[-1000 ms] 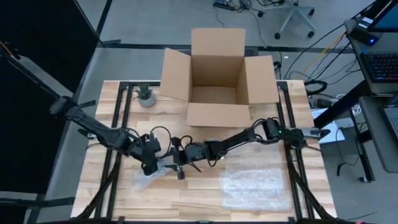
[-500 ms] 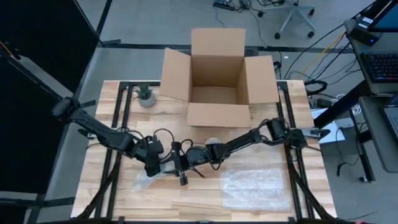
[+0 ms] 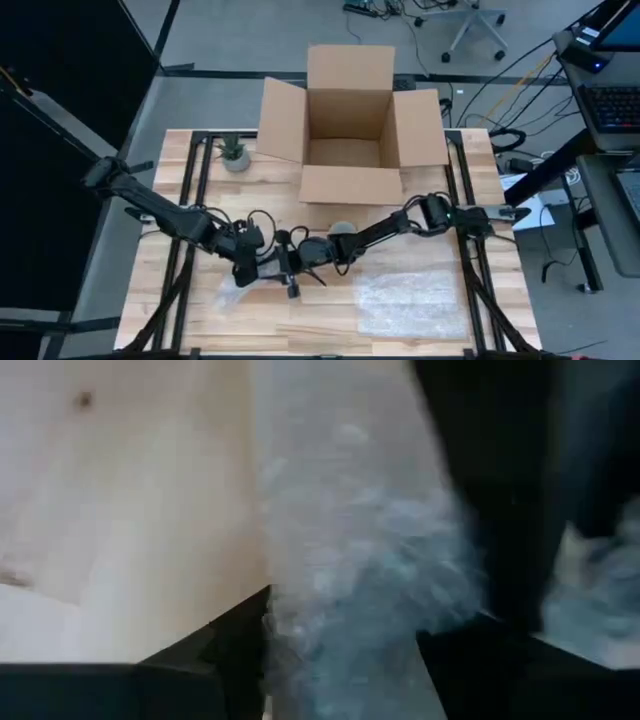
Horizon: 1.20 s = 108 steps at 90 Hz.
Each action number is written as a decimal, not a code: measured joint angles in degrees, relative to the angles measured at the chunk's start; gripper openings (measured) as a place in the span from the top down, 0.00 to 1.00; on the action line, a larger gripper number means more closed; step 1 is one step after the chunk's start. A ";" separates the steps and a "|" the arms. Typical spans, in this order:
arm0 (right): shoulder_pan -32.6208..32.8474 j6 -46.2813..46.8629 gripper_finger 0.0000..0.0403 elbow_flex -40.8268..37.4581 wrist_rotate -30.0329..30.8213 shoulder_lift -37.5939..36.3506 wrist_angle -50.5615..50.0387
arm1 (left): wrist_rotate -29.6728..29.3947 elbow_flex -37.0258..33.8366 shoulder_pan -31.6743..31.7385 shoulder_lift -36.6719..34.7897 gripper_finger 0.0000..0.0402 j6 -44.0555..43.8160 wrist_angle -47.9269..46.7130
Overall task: Wrap mug
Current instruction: Wrap the red mug with the bubble wrap
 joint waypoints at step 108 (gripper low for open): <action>-0.58 -1.15 0.61 -0.16 0.76 -1.50 -1.53 | 1.04 -9.01 0.03 5.80 0.48 1.94 6.80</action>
